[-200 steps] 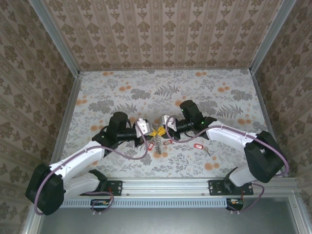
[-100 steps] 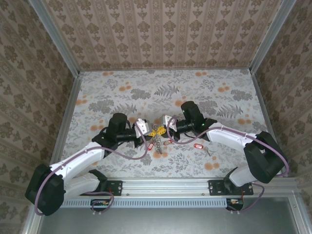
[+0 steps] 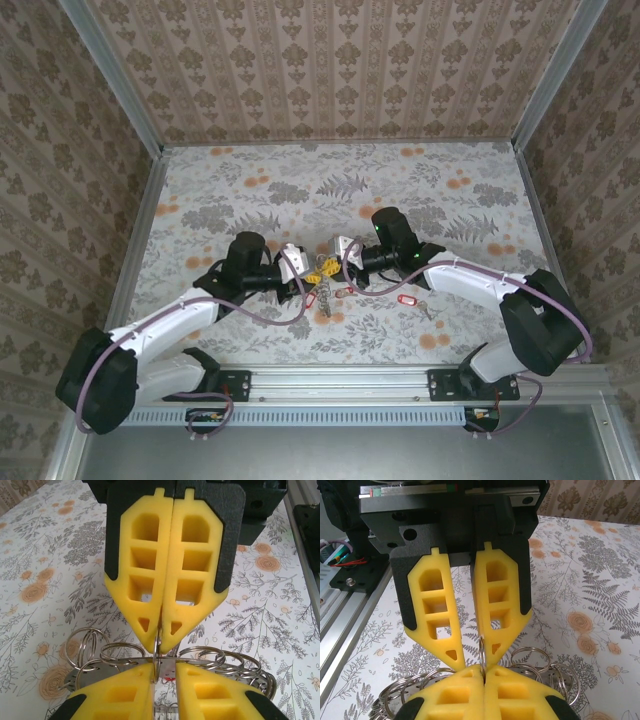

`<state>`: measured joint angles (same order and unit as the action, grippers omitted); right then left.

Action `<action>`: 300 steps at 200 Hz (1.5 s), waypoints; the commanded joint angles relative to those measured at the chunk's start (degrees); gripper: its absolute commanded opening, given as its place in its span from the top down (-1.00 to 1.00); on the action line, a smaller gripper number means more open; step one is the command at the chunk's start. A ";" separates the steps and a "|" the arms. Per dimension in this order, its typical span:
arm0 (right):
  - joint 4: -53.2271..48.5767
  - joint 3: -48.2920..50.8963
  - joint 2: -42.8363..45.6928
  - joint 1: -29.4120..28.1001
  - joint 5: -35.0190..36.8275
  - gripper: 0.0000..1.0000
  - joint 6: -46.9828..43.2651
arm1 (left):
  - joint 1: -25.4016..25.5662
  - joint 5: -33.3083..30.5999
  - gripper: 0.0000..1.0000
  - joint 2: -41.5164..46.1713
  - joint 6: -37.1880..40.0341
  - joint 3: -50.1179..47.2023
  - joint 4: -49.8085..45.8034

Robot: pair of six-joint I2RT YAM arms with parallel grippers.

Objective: Put the keys on the keyring

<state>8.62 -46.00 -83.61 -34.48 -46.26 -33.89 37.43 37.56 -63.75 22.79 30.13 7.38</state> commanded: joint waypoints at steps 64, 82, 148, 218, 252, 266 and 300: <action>-1.21 -1.45 0.57 0.29 -0.85 1.00 -0.65 | 0.10 0.43 0.64 2.62 -0.90 -0.14 3.57; -1.42 -1.76 0.38 0.37 -1.02 1.00 -0.73 | 0.10 0.15 0.64 3.01 -0.99 -0.33 3.50; 0.38 -1.72 0.63 0.38 -2.08 1.00 0.61 | 0.19 1.27 0.63 0.76 0.52 1.04 0.41; -0.01 -1.87 0.61 0.38 -2.35 1.00 0.91 | 0.28 1.33 0.71 0.33 1.44 2.30 -0.40; -0.27 -1.97 0.62 0.36 -2.34 1.00 0.84 | 0.28 1.38 0.65 1.17 -0.35 1.56 2.46; -0.27 -1.94 0.58 0.38 -2.43 1.00 0.96 | 0.28 1.30 0.65 1.17 -0.38 1.47 2.58; 0.25 -2.07 0.80 0.37 -2.87 1.00 1.47 | 0.28 1.35 0.75 0.82 -0.14 1.34 1.86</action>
<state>7.55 -46.02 -83.61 -34.30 -46.54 -32.97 37.47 37.58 -63.37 23.22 30.87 8.14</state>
